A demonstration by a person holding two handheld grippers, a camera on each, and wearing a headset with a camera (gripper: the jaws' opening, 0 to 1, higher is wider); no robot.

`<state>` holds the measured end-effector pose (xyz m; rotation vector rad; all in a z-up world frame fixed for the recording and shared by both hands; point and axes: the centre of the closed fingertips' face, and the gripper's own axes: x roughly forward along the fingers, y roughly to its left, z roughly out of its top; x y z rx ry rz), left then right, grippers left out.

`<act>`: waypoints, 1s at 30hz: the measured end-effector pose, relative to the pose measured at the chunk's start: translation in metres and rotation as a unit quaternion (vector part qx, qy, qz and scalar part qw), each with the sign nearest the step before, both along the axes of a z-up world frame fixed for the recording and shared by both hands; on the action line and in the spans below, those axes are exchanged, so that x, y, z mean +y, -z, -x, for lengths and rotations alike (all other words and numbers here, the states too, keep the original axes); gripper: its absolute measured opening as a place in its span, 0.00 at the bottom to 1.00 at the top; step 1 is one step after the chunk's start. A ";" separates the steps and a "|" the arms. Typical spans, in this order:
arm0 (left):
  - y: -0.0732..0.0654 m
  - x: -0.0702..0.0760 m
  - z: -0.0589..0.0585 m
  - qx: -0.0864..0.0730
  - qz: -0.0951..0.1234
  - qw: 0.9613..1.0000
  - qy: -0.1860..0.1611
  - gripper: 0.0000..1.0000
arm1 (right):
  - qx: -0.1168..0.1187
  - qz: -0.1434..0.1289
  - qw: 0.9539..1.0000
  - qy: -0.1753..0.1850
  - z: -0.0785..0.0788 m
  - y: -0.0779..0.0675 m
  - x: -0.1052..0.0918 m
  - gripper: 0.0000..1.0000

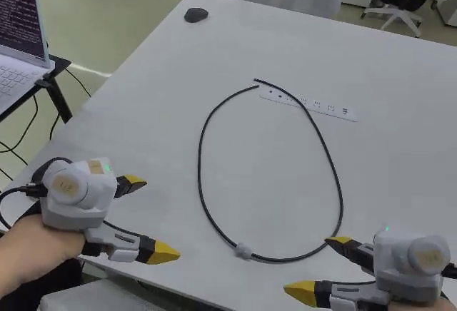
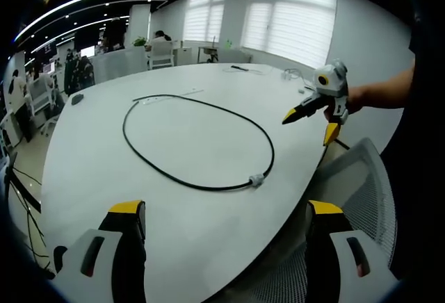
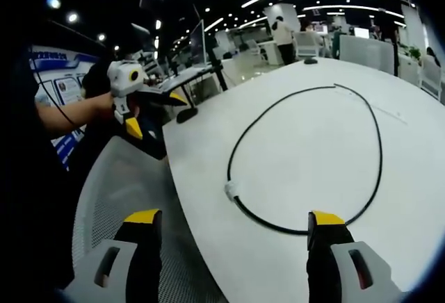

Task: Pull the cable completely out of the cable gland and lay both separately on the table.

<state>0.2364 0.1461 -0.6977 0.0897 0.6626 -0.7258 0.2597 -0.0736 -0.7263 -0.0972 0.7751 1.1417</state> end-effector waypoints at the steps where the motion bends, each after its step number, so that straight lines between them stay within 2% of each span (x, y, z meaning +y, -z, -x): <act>1: 0.001 0.000 0.000 -0.001 -0.002 1.000 0.003 0.95 | -0.002 0.003 1.000 0.000 -0.003 0.000 0.002 0.87; 4: 0.003 0.000 0.000 -0.002 -0.006 1.000 0.011 0.95 | -0.007 0.009 1.000 -0.005 -0.008 0.000 0.008 0.86; 6: 0.004 0.002 -0.002 -0.003 0.006 1.000 0.009 0.95 | -0.006 0.009 1.000 -0.002 -0.013 -0.001 0.012 0.85; 8: 0.007 0.004 -0.002 0.005 0.016 1.000 0.005 0.94 | -0.002 0.011 1.000 0.000 -0.017 0.000 0.015 0.83; 14: 0.013 0.003 0.003 0.010 0.021 1.000 0.014 0.94 | -0.008 0.032 0.999 -0.009 -0.029 0.005 0.029 0.80; 19: 0.018 0.001 0.009 0.015 0.019 0.999 0.023 0.94 | -0.011 0.060 0.998 -0.033 -0.029 0.014 0.039 0.77; 23: 0.018 0.001 0.010 0.013 0.024 0.999 0.024 0.94 | -0.006 0.082 0.995 -0.049 -0.029 0.026 0.044 0.70; 28: 0.022 0.004 0.012 0.014 0.031 0.999 0.023 0.94 | -0.004 0.098 0.993 -0.061 -0.031 0.035 0.054 0.66; 30: 0.023 0.005 0.013 0.026 0.043 0.999 0.017 0.94 | 0.001 0.101 0.993 -0.063 -0.032 0.038 0.058 0.64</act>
